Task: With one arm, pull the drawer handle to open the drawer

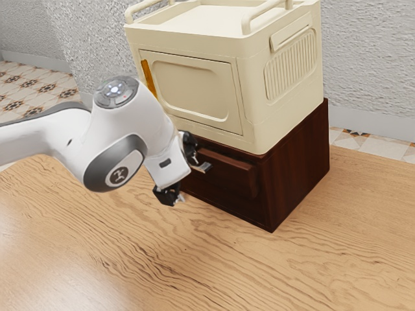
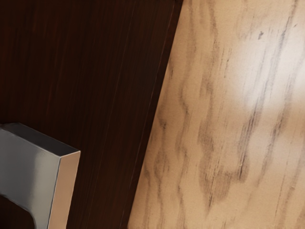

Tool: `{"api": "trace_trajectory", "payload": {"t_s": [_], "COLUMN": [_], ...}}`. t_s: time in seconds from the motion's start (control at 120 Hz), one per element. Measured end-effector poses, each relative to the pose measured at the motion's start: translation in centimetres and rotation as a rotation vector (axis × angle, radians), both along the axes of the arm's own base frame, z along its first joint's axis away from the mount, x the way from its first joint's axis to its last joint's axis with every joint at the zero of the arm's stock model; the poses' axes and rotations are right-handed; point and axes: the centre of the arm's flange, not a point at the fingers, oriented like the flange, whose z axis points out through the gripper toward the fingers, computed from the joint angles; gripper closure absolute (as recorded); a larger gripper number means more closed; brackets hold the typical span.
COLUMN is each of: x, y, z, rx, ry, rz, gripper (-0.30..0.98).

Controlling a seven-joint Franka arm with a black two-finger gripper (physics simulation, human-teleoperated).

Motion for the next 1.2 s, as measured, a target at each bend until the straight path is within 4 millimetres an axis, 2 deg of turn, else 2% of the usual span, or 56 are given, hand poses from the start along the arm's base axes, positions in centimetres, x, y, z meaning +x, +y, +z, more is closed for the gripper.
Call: {"api": "trace_trajectory", "payload": {"t_s": [0.283, 0.4, 0.667, 0.867, 1.05, 1.2], "x": [-2.0, -2.8, -3.7, -4.9, -6.0, -6.9], "y": [0.2, 0.4, 0.4, 0.5, 0.7, 0.9], "z": [0.2, 1.0, 0.0, 0.1, 1.1, 0.8], "rx": [-0.007, -0.002, 0.0, -0.008, -0.005, -0.001], "ry": [-0.001, -0.011, 0.016, 0.017, 0.01, 0.035], "rz": [-0.01, -0.014, -0.019, -0.023, -0.026, -0.024], "gripper": [0.01, 0.01, 0.0, 0.0, 0.02, 0.0]}}
